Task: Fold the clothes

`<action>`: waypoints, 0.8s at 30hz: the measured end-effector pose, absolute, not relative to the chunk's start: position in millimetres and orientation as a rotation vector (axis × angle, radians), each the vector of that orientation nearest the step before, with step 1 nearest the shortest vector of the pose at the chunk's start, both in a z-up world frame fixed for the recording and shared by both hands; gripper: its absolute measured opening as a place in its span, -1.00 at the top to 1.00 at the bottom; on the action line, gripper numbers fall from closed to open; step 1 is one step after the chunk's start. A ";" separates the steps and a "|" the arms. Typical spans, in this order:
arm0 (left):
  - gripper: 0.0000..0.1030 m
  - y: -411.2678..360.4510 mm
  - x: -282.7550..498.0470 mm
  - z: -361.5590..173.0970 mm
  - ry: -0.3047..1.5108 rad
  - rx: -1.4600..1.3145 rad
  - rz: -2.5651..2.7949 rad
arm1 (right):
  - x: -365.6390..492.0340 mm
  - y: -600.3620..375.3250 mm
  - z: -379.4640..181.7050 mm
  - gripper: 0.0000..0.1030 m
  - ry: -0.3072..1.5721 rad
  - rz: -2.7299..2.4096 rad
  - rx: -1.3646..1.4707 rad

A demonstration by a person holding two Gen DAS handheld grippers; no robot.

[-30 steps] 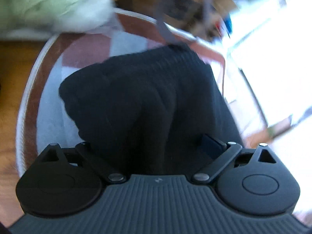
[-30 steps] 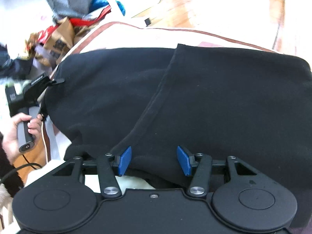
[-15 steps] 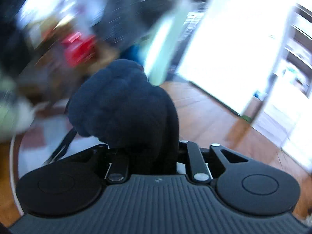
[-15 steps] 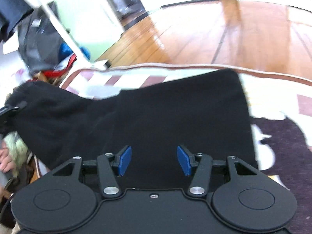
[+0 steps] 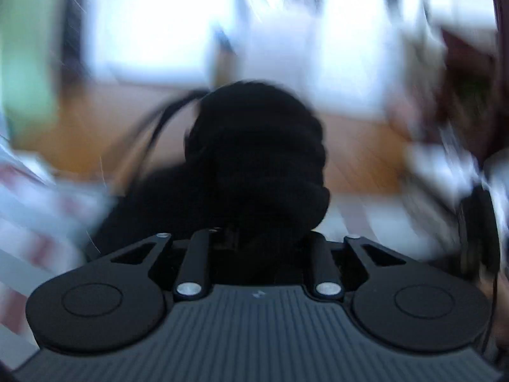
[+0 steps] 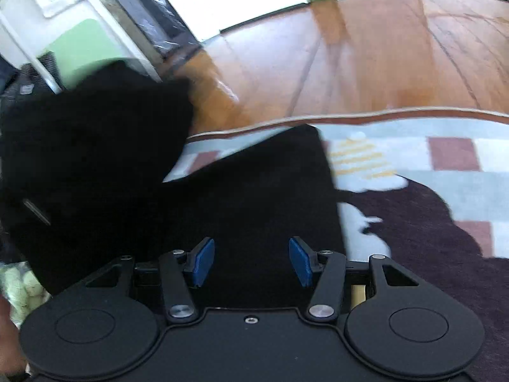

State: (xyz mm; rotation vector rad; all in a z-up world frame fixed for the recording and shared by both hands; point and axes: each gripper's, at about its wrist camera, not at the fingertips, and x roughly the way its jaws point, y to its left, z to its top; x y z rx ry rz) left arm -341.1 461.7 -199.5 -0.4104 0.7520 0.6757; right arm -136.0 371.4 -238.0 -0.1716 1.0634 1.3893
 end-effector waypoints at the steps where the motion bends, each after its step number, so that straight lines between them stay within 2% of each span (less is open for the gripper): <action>1: 0.42 463.5 -317.7 -225.9 0.933 -0.414 0.667 | -131.5 368.5 -244.4 -0.12 1.078 1.359 -0.189; 3: 0.41 456.7 -298.9 -259.6 1.105 -0.397 0.675 | -119.5 359.5 -260.0 -0.13 1.158 1.325 -0.137; 4: 0.34 449.6 -300.6 -261.6 1.099 -0.350 0.675 | -113.0 354.6 -267.9 -0.13 1.204 1.313 -0.096; 5: 0.24 446.1 -308.0 -255.8 1.079 -0.339 0.657 | -106.6 349.7 -275.8 -0.13 1.251 1.299 -0.055; 6: -0.05 443.3 -316.0 -249.1 1.059 -0.335 0.635 | -102.2 346.1 -280.4 -0.13 1.280 1.292 -0.022; 7: -0.21 446.7 -327.5 -241.3 1.025 -0.390 0.609 | -99.8 343.6 -282.1 -0.13 1.292 1.292 0.002; 11: -0.22 452.9 -372.1 -218.2 0.842 -0.617 0.580 | -91.8 340.1 -281.2 -0.14 1.363 1.294 0.101; 14: -0.22 457.5 -409.7 -200.1 0.703 -0.646 0.661 | -84.7 333.3 -282.2 -0.14 1.445 1.317 0.240; 15: -0.23 461.1 -423.5 -194.9 0.660 -0.647 0.706 | -81.2 330.6 -285.4 -0.24 1.477 1.339 0.324; 16: -0.38 465.8 -434.3 -192.6 0.643 -0.646 0.755 | -78.5 330.3 -291.4 -0.47 1.526 1.358 0.416; 18: -0.49 483.2 -448.4 -194.1 0.730 -0.628 0.952 | -75.4 333.1 -306.4 -0.67 1.650 1.377 0.593; 19: -0.49 490.2 -452.9 -199.2 0.793 -0.598 1.049 | -75.2 334.9 -311.2 -0.70 1.684 1.388 0.646; 21: -0.49 500.5 -464.2 -212.8 0.834 -0.612 1.093 | -78.9 340.6 -311.3 -0.72 1.680 1.403 0.582; 24: -0.49 515.5 -490.0 -233.3 0.790 -0.833 1.081 | -86.8 348.4 -307.7 -0.72 1.623 1.390 0.413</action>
